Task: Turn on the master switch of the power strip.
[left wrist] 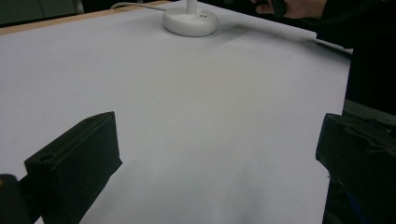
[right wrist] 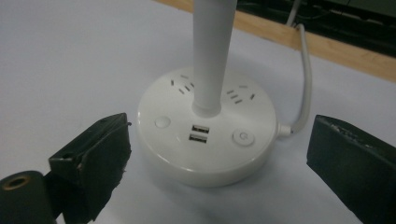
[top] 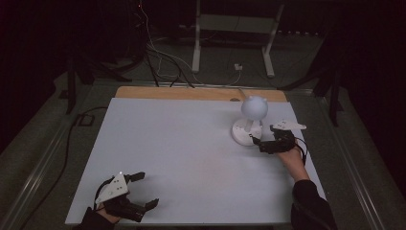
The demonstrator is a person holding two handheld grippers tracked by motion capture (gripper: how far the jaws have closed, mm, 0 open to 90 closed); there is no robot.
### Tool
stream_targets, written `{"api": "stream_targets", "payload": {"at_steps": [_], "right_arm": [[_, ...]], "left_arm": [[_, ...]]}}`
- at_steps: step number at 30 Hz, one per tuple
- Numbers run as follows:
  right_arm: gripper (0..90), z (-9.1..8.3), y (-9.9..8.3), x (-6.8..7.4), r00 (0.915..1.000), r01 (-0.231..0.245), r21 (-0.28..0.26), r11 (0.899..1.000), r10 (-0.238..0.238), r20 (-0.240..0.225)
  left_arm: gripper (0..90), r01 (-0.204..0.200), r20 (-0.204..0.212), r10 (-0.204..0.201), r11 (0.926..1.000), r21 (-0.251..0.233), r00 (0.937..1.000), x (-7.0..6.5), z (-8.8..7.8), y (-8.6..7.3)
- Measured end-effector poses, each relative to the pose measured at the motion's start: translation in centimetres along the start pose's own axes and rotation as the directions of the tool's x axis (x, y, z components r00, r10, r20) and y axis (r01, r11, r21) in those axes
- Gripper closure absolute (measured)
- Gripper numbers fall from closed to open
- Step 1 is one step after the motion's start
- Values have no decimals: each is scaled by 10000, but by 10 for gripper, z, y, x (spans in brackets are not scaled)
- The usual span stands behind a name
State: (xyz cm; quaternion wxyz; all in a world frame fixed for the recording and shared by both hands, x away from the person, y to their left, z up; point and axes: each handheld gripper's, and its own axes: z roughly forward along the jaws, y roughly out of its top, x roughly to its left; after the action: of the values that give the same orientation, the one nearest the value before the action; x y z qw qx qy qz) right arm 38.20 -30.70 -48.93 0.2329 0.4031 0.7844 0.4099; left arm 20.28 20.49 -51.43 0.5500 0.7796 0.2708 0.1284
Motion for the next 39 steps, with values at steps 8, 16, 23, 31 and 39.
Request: {"api": "stream_targets", "payload": {"at_steps": [8,16,23,31,39], "right_arm": [[232,6,-5,0,9981,139,196,9997,-150,593],[412,9,-7,-1,9938,16,118,9999,-29,1110],[510,9,-4,-3,9907,-123,4,9999,121,1357],[639,10,-2,-3,9869,-135,20,9999,130,1607],[893,11,-1,-2,9824,159,-28,9999,-151,1864]], "left_arm": [[3,5,-3,-5,10000,-15,10000,0,0,0],[3,38,8,-38,10000,-18,10000,0,0,0],[3,43,4,-43,10000,-14,10000,0,0,0],[3,43,9,-43,10000,-8,10000,0,0,0],[3,64,17,-64,10000,-6,10000,0,0,0]]}}
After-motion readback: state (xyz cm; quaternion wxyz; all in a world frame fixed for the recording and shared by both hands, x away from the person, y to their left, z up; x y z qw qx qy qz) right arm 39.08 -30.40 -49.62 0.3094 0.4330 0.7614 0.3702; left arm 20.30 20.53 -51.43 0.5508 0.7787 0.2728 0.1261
